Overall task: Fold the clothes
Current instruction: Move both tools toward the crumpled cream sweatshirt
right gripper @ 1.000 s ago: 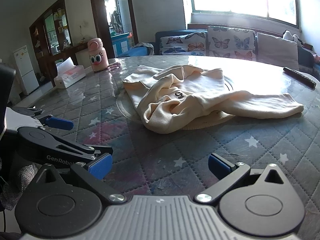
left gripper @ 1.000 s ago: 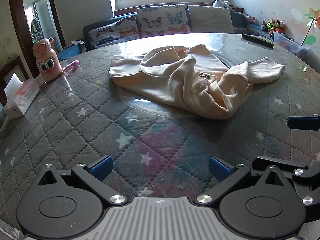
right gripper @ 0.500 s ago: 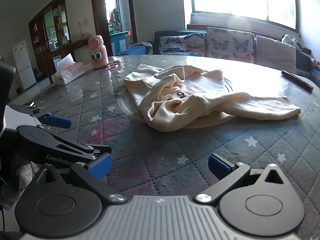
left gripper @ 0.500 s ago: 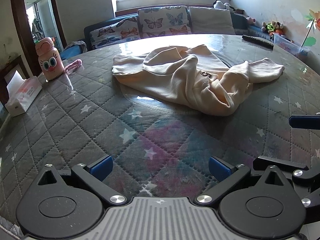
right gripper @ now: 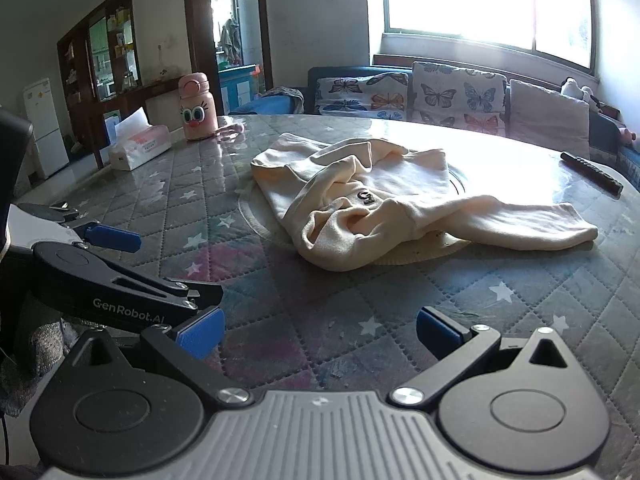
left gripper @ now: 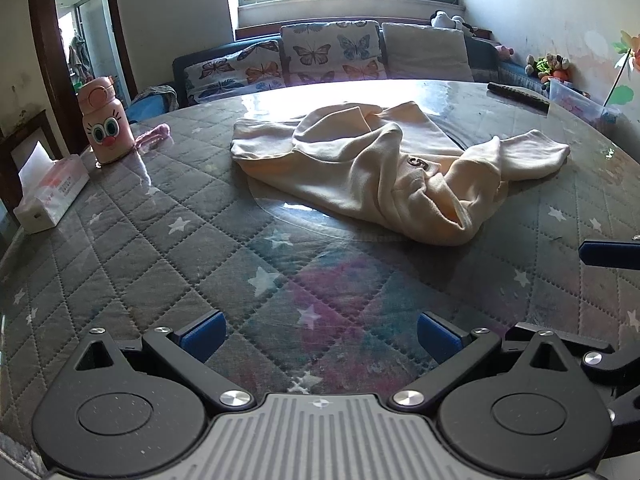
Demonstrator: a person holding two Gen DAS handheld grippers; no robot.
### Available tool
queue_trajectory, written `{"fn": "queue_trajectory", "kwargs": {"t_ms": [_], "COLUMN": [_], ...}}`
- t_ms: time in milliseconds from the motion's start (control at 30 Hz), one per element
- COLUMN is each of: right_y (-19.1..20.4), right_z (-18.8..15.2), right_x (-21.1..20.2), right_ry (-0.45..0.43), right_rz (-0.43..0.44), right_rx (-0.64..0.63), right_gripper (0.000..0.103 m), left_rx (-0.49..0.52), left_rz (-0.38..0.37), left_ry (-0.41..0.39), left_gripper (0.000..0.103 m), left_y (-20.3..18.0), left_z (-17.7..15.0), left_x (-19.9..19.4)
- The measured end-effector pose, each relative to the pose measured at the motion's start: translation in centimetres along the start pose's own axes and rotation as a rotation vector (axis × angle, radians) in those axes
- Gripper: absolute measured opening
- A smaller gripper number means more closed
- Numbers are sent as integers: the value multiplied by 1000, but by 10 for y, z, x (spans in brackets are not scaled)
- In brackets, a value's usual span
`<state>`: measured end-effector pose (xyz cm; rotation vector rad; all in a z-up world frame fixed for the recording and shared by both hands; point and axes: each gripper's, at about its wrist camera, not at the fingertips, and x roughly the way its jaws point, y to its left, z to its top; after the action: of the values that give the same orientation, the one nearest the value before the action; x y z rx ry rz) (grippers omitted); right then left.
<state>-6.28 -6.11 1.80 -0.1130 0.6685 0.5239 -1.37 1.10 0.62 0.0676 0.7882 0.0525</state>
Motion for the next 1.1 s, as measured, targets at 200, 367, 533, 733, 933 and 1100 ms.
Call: {"fn": "queue_trajectory", "kwargs": {"t_ms": [200, 367, 533, 733, 933, 1100], "right_y": [-5, -12, -22, -29, -34, -37], "right_z": [2, 7, 12, 17, 22, 26], "right_x": [6, 13, 22, 30, 40, 46], "right_ry": [3, 10, 25, 35, 54, 61], "right_rz": [1, 4, 13, 17, 20, 24], "right_rx": [17, 39, 63, 70, 76, 79], "right_gripper": [103, 103, 103, 103, 103, 103], "left_rx": [2, 4, -4, 2, -1, -1], "left_rz": [-6, -8, -8, -11, -18, -20], "left_ry": [22, 35, 43, 63, 79, 81], "left_gripper": [103, 103, 103, 103, 103, 103], "left_y": [-2, -1, 1, -1, 1, 3], "left_z": [2, 10, 23, 31, 36, 40], "left_x": [7, 15, 24, 35, 44, 47]}}
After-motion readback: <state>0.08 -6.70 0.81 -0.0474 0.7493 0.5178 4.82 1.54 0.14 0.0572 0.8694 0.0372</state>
